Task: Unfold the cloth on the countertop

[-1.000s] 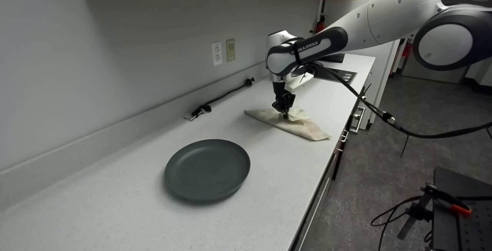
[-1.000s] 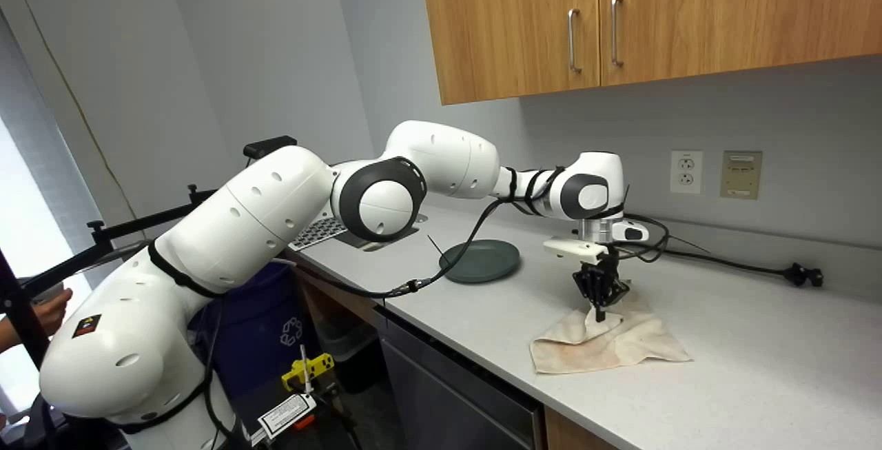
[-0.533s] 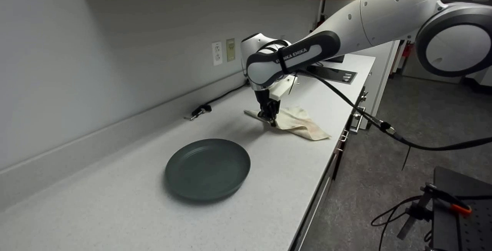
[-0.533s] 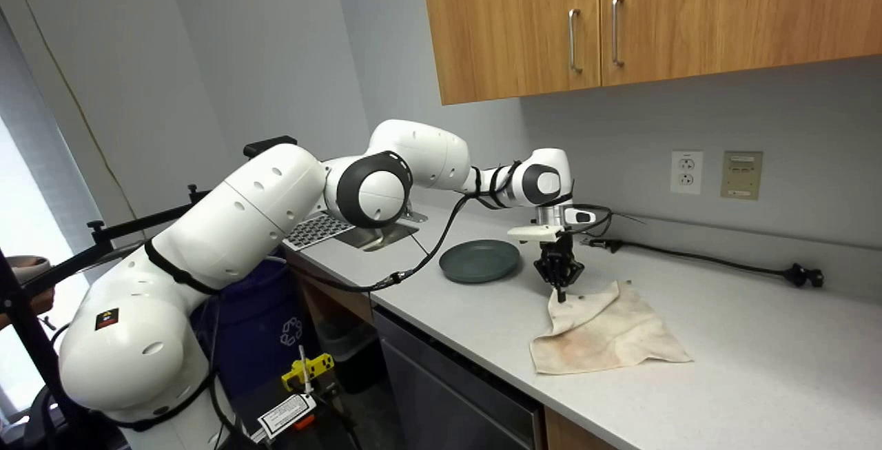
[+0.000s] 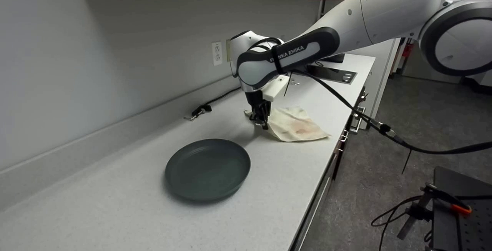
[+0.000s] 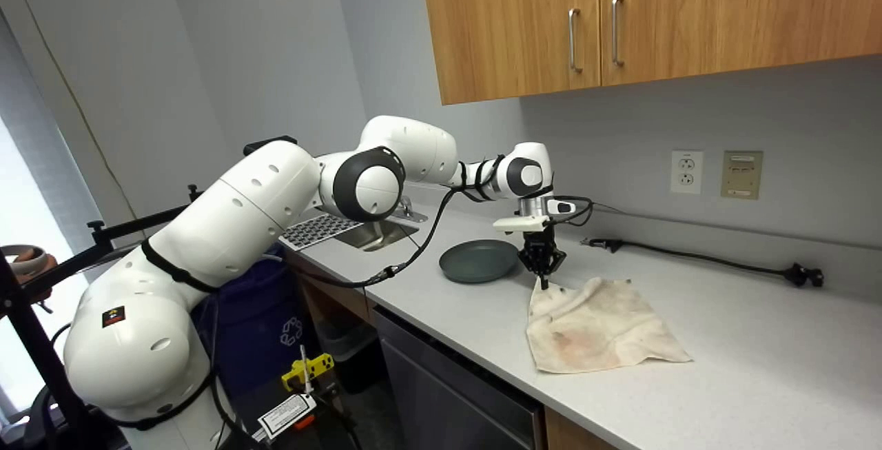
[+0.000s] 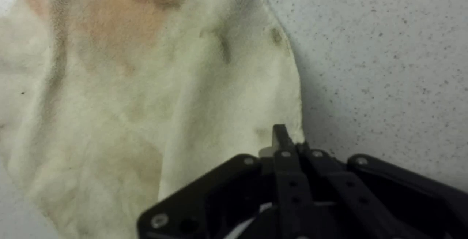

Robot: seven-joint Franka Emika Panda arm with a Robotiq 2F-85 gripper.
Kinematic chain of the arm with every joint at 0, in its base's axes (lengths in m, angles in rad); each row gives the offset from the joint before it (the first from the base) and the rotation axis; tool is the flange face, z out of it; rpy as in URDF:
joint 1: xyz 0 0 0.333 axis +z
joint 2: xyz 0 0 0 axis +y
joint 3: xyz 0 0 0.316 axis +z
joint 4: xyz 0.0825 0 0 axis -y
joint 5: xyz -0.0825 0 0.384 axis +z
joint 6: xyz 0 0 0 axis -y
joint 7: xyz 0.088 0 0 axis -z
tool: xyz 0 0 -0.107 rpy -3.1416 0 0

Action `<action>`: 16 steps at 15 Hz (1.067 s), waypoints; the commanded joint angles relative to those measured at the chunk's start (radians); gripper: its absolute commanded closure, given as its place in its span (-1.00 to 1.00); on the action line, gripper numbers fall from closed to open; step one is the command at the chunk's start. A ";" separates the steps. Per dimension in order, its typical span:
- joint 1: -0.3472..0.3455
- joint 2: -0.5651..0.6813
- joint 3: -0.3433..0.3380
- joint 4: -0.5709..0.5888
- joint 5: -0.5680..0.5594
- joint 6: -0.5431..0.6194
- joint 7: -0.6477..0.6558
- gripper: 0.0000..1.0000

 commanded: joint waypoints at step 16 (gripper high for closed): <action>-0.002 -0.078 0.089 -0.121 0.005 -0.002 -0.110 -0.14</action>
